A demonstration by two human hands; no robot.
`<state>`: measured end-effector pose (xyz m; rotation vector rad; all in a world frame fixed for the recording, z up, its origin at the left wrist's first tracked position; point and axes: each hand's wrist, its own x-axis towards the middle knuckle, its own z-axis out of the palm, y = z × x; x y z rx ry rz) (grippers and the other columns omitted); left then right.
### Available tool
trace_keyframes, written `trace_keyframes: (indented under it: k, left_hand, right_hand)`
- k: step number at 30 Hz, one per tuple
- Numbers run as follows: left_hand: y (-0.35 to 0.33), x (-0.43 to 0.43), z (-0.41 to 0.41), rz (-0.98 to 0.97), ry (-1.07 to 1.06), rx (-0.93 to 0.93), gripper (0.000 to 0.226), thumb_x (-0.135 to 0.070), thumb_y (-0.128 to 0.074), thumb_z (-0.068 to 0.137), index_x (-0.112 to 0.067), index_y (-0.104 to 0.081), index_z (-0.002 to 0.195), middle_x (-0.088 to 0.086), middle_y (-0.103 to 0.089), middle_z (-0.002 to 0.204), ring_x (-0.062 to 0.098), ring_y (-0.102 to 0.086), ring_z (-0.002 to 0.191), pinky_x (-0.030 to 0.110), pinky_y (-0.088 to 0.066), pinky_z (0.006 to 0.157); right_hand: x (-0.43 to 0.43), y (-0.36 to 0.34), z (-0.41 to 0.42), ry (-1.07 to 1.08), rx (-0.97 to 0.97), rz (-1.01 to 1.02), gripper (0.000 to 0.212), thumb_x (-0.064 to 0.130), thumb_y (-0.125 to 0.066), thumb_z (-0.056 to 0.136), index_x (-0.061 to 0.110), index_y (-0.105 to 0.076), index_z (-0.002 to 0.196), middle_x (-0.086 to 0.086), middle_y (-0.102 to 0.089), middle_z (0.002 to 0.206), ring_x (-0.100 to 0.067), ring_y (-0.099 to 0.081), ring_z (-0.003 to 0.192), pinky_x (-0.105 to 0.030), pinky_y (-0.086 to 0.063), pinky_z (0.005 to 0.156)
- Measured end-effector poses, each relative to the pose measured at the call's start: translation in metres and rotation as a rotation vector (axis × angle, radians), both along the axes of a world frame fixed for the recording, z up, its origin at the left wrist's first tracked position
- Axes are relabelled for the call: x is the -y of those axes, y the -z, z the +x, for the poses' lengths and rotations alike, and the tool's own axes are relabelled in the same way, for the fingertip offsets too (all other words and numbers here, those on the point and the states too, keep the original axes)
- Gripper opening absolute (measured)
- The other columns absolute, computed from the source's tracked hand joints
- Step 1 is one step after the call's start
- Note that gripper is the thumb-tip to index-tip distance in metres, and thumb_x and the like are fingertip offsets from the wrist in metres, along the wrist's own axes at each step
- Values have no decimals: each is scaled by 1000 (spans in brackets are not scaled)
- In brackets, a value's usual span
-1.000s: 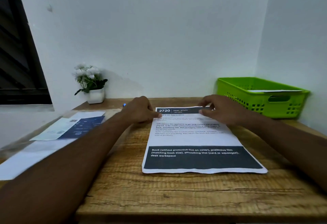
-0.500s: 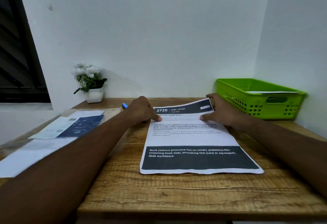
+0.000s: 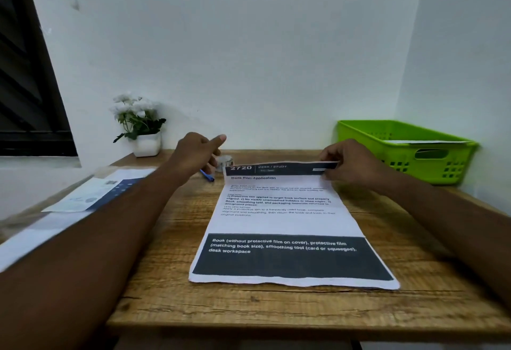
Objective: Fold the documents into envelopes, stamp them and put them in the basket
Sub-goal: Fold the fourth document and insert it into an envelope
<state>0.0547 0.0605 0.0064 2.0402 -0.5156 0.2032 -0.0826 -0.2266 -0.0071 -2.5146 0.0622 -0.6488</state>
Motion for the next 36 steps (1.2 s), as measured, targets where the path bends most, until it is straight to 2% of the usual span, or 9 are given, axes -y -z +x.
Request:
trace_keyframes:
  k: [3,6,10,12,16,23,30,34,36]
  left_hand:
    - [1,1,-2,18,84,0,51,-45,-57,92,3,-70,81,18,-70,72,19,-57,41,14,-39,37]
    - [0,3,-3,78,199,18,46,-43,-62,89,0,-72,78,16,-71,71,18,-59,52,20,-46,46]
    - [1,7,-7,390,364,44,37,-43,-75,77,-6,-71,78,6,-72,73,12,-63,61,25,-50,54]
    - [2,10,-10,502,393,77,41,-47,-79,71,-8,-72,79,5,-73,77,10,-62,64,24,-49,58]
    - [0,12,-14,626,454,139,57,-67,-75,50,-19,-74,81,-1,-72,84,14,-62,80,30,-46,71]
    - [0,14,-14,720,487,115,66,-63,-76,47,-25,-68,101,-4,-61,88,10,-55,79,22,-40,67]
    - [0,17,-18,720,496,61,49,-44,-83,65,-18,-68,105,-11,-57,74,3,-50,67,19,-36,60]
    - [1,17,-21,715,523,-5,43,-46,-83,64,-21,-71,96,-9,-63,78,5,-55,71,18,-39,63]
    - [2,17,-22,695,539,-69,40,-43,-84,64,-20,-71,94,-7,-70,85,6,-61,76,19,-44,67]
  right_hand:
    - [-2,-4,-2,-55,-63,-49,33,2,-85,65,29,-67,67,13,-69,68,7,-62,61,-23,-47,67]
    - [-13,-11,-12,-153,-162,-41,21,19,-90,65,24,-72,75,10,-73,74,-12,-71,76,-26,-50,73]
    - [-19,-13,-17,-212,-295,-79,33,55,-82,64,29,-75,83,13,-74,80,-5,-68,83,-23,-48,77]
    - [-19,-13,-16,-221,-305,-102,42,65,-75,62,30,-75,85,13,-75,87,-6,-68,90,-29,-51,83]
    - [-16,-9,-13,-240,-330,-128,27,44,-83,70,28,-75,90,11,-74,95,-5,-68,93,-34,-53,92]
    - [-14,-7,-7,-232,-365,-141,34,42,-82,72,34,-70,103,13,-64,118,-6,-62,105,-35,-50,96]
    - [-13,-7,-11,-284,-415,-108,37,37,-81,75,36,-69,110,19,-64,117,-7,-61,105,-27,-48,93]
    - [-12,-8,-13,-327,-418,-79,48,41,-83,69,37,-68,115,15,-66,116,-15,-61,102,-28,-51,91]
    - [-11,-8,-13,-330,-417,-107,58,40,-83,70,39,-63,124,16,-64,120,-9,-60,106,-21,-49,87]
